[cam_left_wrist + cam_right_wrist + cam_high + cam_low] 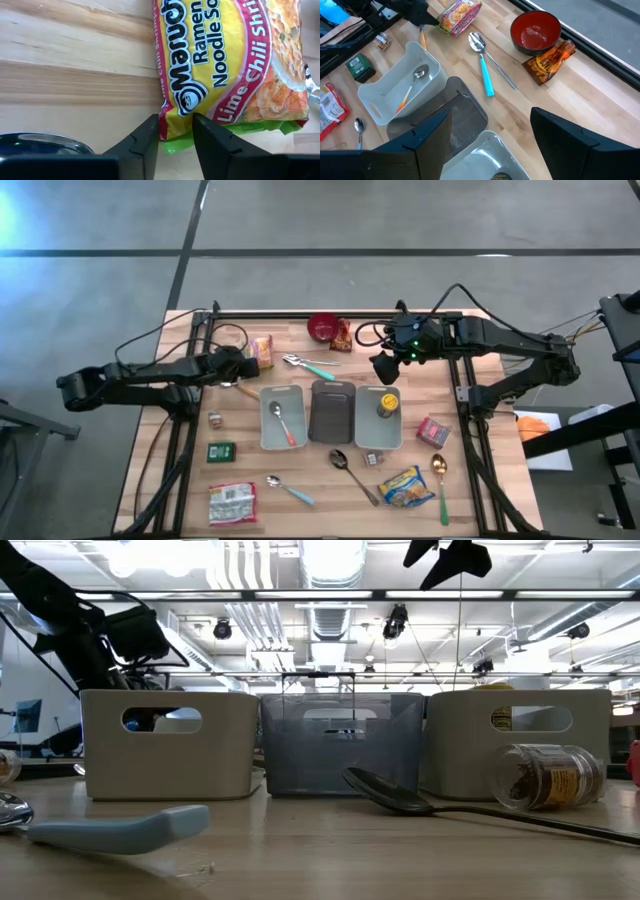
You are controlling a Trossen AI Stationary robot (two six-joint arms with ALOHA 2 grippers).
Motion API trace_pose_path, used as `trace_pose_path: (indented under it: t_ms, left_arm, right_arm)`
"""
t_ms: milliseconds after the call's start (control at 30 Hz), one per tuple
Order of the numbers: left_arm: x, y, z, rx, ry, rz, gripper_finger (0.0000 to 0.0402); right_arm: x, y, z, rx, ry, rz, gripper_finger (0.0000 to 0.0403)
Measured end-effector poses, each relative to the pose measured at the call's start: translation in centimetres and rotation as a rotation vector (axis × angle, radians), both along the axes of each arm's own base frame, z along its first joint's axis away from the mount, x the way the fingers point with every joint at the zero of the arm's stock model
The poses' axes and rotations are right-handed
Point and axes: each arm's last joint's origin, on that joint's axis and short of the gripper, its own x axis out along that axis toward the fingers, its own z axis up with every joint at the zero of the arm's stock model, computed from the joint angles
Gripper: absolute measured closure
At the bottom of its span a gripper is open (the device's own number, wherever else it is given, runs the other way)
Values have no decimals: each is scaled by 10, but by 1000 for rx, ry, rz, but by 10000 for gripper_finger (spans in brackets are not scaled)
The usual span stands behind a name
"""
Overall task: Pick & Place Food Item
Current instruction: Put the green noodle pack into the black bin
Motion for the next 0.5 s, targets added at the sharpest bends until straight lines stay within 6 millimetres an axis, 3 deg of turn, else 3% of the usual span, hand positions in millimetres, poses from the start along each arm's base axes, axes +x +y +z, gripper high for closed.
trace_pose_path:
  t_ms: [267, 500]
  left_arm:
    - [0, -1, 0, -17, -9, -12, 392]
    - [3, -3, 1, -86, -49, -83, 400]
  right_arm:
    - [0, 0, 0, 10, -4, -9, 135]
    - [0, 4, 0, 12, -6, 2, 135]
